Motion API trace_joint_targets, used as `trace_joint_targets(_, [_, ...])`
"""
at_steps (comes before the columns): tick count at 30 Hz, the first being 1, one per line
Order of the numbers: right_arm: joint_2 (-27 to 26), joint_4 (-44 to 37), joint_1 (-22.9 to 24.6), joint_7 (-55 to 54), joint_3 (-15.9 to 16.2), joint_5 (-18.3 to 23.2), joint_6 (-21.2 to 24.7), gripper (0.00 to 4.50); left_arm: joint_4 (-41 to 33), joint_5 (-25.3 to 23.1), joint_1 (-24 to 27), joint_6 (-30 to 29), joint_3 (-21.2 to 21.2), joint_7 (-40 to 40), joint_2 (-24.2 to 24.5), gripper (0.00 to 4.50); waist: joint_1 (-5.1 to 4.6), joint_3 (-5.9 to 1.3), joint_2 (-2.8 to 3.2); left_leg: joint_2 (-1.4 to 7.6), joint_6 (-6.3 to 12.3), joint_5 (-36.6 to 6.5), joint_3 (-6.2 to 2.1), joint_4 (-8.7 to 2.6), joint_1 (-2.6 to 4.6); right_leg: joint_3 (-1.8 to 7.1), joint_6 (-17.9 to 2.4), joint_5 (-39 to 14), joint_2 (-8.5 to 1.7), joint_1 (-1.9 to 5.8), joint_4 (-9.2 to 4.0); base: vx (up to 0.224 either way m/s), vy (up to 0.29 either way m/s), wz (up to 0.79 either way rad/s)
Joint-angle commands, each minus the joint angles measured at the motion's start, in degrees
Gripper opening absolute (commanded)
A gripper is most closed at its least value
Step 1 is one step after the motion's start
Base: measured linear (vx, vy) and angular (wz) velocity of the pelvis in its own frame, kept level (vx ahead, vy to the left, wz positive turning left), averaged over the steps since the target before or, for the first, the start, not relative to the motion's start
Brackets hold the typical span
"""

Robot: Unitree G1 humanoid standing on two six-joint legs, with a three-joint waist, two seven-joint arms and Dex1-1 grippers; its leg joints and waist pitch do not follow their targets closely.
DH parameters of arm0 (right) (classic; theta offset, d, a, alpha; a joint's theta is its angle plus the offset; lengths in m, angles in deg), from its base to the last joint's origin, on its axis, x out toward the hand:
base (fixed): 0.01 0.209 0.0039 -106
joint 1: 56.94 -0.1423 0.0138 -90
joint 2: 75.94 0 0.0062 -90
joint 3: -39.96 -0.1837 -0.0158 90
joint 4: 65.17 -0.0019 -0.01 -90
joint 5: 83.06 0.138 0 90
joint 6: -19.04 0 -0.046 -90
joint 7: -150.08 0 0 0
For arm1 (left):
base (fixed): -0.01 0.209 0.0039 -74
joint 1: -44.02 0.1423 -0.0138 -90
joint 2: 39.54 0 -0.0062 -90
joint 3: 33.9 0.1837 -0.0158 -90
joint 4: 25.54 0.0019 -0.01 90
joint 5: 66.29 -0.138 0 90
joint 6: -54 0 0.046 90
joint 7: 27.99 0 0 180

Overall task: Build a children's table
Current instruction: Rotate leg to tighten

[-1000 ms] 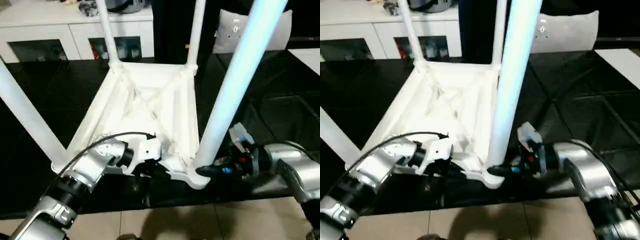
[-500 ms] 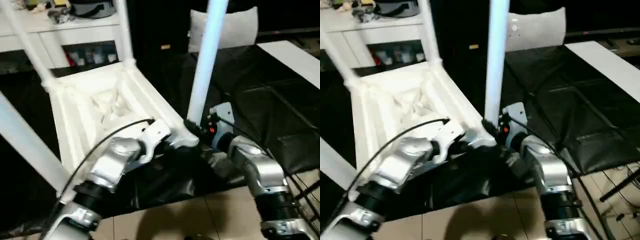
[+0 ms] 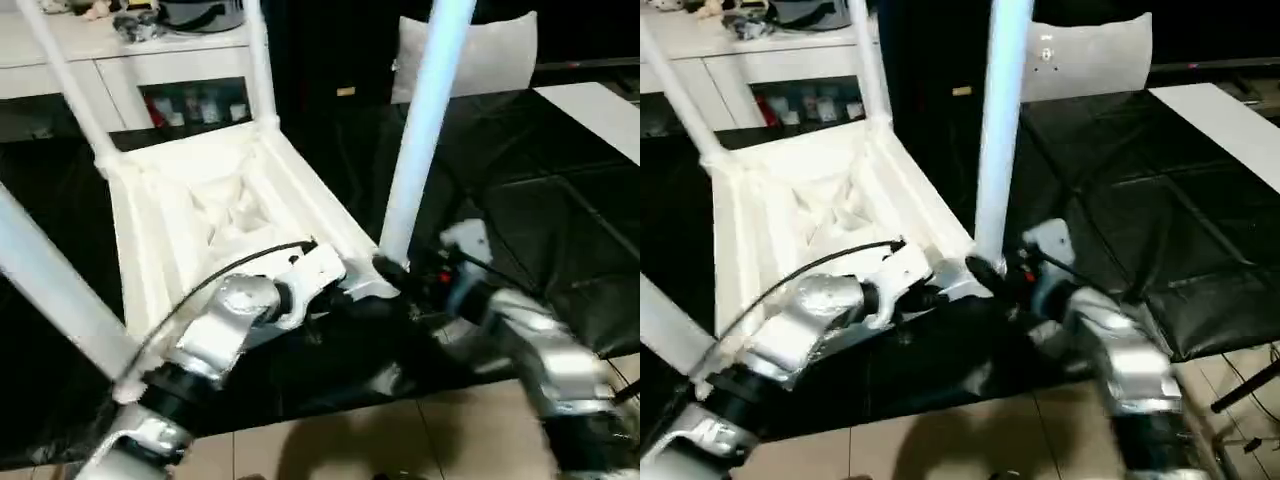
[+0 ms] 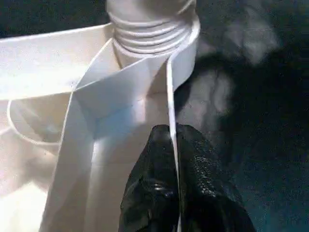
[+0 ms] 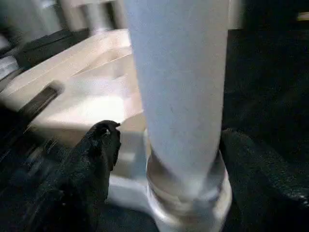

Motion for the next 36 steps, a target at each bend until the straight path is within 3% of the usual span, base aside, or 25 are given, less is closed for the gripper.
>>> trace_joint_targets(1, [2.43,-2.34,0.50,6.42,1.38,0.88,-0.36,3.93,-0.89,1.30,-0.25,5.23,0.80,4.11,1.58,0.00,0.48,-3.49,-1.03,3.32,6.39,-8.80,-1.65,-3.88,-0.01,3.80,-1.86,-23.58,-4.72,3.55,-5.36,0.000,0.000,0.00])
trace_joint_targets(3, [4.59,-2.38,0.89,9.03,2.10,0.26,-1.65,4.20,-0.53,1.90,-0.22,7.09,1.25,6.83,2.70,0.00,0.53,-3.50,-0.95,3.40,6.10,-8.98,-1.63,-3.92,0.13,3.77,-2.05,-23.88,-4.67,3.42,-5.47,0.000,0.000,0.00])
trace_joint_targets(6, [7.79,-2.73,1.45,15.00,2.98,1.91,-1.92,4.20,-0.65,3.26,-0.40,9.31,2.15,12.65,4.82,0.00,1.14,-3.58,-0.88,3.67,6.00,-8.85,-1.69,-3.95,0.32,3.91,-2.98,-22.74,-4.76,3.30,-5.17,0.000,0.000,0.00])
trace_joint_targets(10, [11.40,0.06,0.13,23.67,4.87,3.05,-2.43,3.82,0.38,4.10,-1.09,12.53,3.80,19.88,8.01,0.00,2.26,-3.76,-0.86,3.92,6.52,-7.91,-1.59,-3.93,0.35,4.08,-4.99,-19.48,-4.84,3.34,-4.49,0.000,0.000,0.00])
trace_joint_targets(12, [11.96,1.75,-0.74,26.51,5.55,3.38,-2.16,3.69,0.85,4.18,-1.29,13.53,4.36,21.63,8.82,0.00,2.78,-3.69,-0.87,3.93,6.27,-8.04,-1.43,-3.91,0.41,4.17,-4.98,-20.32,-4.96,3.31,-4.63,0.000,0.000,0.00])
trace_joint_targets(13, [12.11,4.38,-2.03,28.93,6.44,3.08,-2.47,3.55,0.81,4.34,-1.39,13.73,4.86,23.37,9.54,0.00,2.95,-3.71,-1.23,3.95,6.12,-7.77,-1.42,-3.95,0.33,4.11,-5.20,-20.35,-4.95,3.37,-4.52,0.000,0.000,0.00])
trace_joint_targets(14, [12.12,4.87,-2.26,29.32,6.60,2.99,-2.57,3.55,0.79,4.37,-1.41,13.74,4.94,23.66,9.65,0.00,3.16,-3.78,-1.06,3.93,5.98,-7.89,-1.43,-3.90,0.44,4.03,-5.47,-20.50,-5.04,3.35,-4.45,0.000,0.000,0.00])
trace_joint_targets(18, [7.87,23.99,-10.22,31.86,9.47,-2.51,-11.28,3.25,0.56,4.49,-1.96,14.88,6.56,28.59,11.33,0.00,2.91,-3.70,-1.23,3.78,4.75,-8.97,-1.31,-3.82,0.44,3.92,-6.15,-22.42,-5.11,3.25,-4.59,0.000,0.000,0.00])
trace_joint_targets(20, [7.16,26.75,-11.31,31.79,9.58,-3.02,-12.62,2.97,0.54,4.55,-2.03,15.04,6.69,28.98,11.41,0.00,2.91,-3.63,-1.07,3.94,4.80,-8.58,-1.39,-3.89,0.38,4.01,-6.05,-22.06,-5.04,3.37,-4.59,0.000,0.000,0.00])
trace_joint_targets(23, [5.08,37.64,-14.99,31.73,9.36,-4.82,-18.61,2.79,1.11,4.64,-2.59,16.05,7.00,30.12,11.24,0.00,2.50,-3.72,-1.07,4.04,4.77,-8.72,-1.47,-3.92,0.17,3.96,-7.08,-20.59,-5.06,3.52,-4.20,0.000,0.000,0.00])
trace_joint_targets(25, [4.98,39.64,-15.22,31.88,9.21,-4.89,-20.25,2.60,1.28,4.55,-2.68,16.27,7.04,30.24,11.17,0.00,2.24,-3.62,-0.89,4.11,4.06,-9.65,-1.50,-3.95,0.50,3.96,-6.87,-21.98,-5.08,3.43,-4.46,0.000,0.000,0.00])
trace_joint_targets(29, [5.53,44.46,-14.61,34.81,8.47,-5.00,-25.78,2.28,1.64,4.55,-2.83,16.68,7.21,30.27,11.23,0.00,2.09,-3.99,-1.03,4.30,4.52,-8.36,-1.47,-3.83,0.30,4.27,-8.71,-17.47,-5.10,3.72,-3.68,0.000,0.000,0.00])
trace_joint_targets(33, [6.86,49.97,-14.55,35.19,5.98,-4.24,-30.52,2.28,3.39,3.73,-3.04,17.25,5.96,26.30,10.07,0.00,2.83,-4.17,-0.77,4.42,5.42,-7.31,-1.17,-3.67,0.72,4.35,-10.58,-14.48,-4.92,3.41,-3.41,0.000,0.000,0.00])
trace_joint_targets(34, [7.25,51.44,-14.89,35.62,5.21,-3.76,-30.71,2.51,4.03,3.32,-3.10,17.48,5.45,24.67,9.61,0.00,3.17,-4.17,-0.63,4.39,5.50,-7.45,-1.15,-3.61,0.67,4.36,-10.98,-14.26,-4.98,3.51,-3.32,0.000,0.000,0.00])
trace_joint_targets(36, [7.54,54.21,-15.78,34.00,4.00,-3.82,-31.75,2.60,5.11,2.42,-3.27,16.43,4.61,21.48,8.81,0.00,3.29,-4.16,-0.83,4.44,5.55,-7.87,-1.15,-3.64,0.60,4.24,-10.68,-14.98,-4.94,3.58,-3.40,0.000,0.000,0.00])
